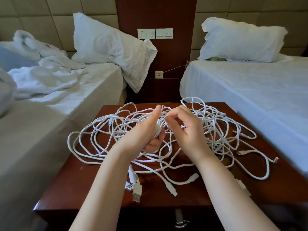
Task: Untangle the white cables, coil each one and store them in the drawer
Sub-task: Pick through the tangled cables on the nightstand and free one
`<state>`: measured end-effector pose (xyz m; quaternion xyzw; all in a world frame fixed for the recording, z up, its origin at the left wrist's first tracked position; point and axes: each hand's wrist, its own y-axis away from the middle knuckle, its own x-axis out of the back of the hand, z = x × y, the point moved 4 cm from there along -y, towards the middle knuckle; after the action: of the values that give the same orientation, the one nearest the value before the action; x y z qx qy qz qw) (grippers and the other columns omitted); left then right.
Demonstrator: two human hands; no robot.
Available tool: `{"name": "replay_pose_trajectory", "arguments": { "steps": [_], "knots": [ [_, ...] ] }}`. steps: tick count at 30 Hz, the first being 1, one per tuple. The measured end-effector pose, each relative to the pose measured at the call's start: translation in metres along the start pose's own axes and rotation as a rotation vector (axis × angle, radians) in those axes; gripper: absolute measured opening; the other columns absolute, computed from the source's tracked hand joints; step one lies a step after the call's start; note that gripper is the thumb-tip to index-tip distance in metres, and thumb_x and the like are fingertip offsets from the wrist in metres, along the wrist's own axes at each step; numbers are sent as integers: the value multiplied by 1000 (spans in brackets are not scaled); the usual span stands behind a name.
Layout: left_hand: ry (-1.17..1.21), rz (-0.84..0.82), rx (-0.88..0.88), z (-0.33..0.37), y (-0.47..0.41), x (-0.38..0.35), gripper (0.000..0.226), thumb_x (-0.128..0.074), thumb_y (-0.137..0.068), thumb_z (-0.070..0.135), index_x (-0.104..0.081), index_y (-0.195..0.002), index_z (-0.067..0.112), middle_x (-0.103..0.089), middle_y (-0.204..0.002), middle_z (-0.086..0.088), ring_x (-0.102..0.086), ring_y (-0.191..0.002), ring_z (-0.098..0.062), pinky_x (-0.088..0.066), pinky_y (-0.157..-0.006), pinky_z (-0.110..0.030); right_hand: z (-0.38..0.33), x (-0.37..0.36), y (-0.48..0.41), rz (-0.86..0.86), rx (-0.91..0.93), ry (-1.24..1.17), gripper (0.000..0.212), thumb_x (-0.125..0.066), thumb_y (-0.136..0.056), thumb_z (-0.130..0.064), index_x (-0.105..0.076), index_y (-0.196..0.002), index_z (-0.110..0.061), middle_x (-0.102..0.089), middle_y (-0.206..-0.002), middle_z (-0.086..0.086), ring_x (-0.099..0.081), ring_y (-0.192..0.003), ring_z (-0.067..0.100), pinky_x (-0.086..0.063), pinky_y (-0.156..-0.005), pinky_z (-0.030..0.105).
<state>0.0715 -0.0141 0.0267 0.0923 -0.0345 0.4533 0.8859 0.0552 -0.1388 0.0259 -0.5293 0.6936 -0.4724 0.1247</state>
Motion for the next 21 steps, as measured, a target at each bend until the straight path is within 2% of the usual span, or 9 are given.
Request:
{"name": "replay_pose_trajectory", "arguments": {
  "steps": [2,4,8,11,16,19,21],
  "knots": [
    [17,-122,-41,-1,2,-3,62,-40,-85,68,-46,-54,15,-27,-46,2,-22,-43,-12,-20,-42,-20,-2,-1,0,-11,3,-12,20,-48,-97,-25,-60,-83,-17,-55,-76,-4,-54,-72,13,-45,-65,26],
    [20,-185,-91,-1,4,-3,48,-47,-89,49,-44,-54,15,-27,-46,2,-22,-41,-12,-18,-40,-20,-1,-1,0,-18,-24,-24,24,-45,-98,-23,-60,-81,-14,-57,-77,-3,-56,-74,13,-45,-66,24],
    [121,-313,-125,0,9,-2,41,-43,-90,32,-42,-55,10,-27,-44,2,-21,-39,-10,-19,-38,-17,6,0,2,-32,-145,-72,28,-43,-101,-20,-60,-83,-7,-58,-69,-4,-58,-66,11,-45,-64,19],
    [250,-351,-185,5,12,1,37,-43,-87,28,-44,-53,13,-29,-43,4,-24,-36,-7,-21,-37,-16,8,-1,4,-69,-198,-47,33,-38,-101,-30,-58,-81,-11,-58,-61,1,-57,-61,13,-41,-61,18],
    [512,-263,-325,16,11,8,36,-40,-85,25,-43,-50,14,-29,-41,6,-26,-32,-4,-22,-34,-11,10,-3,7,-91,-210,56,44,-29,-97,-46,-55,-77,-16,-53,-55,2,-54,-56,14,-44,-60,26],
    [585,-159,-413,23,12,17,34,-45,-81,26,-42,-48,16,-28,-40,6,-24,-32,-4,-20,-34,-12,10,-6,6,-137,-227,145,41,-31,-98,-41,-55,-78,-16,-48,-55,-5,-52,-58,13,-44,-62,28],
    [607,-87,-444,24,12,22,38,-40,-82,26,-41,-45,17,-27,-38,6,-23,-31,-5,-17,-34,-17,12,-8,7,-184,-269,190,33,-37,-102,-33,-55,-78,-19,-47,-56,-8,-53,-59,10,-44,-63,27]
  ]
}}
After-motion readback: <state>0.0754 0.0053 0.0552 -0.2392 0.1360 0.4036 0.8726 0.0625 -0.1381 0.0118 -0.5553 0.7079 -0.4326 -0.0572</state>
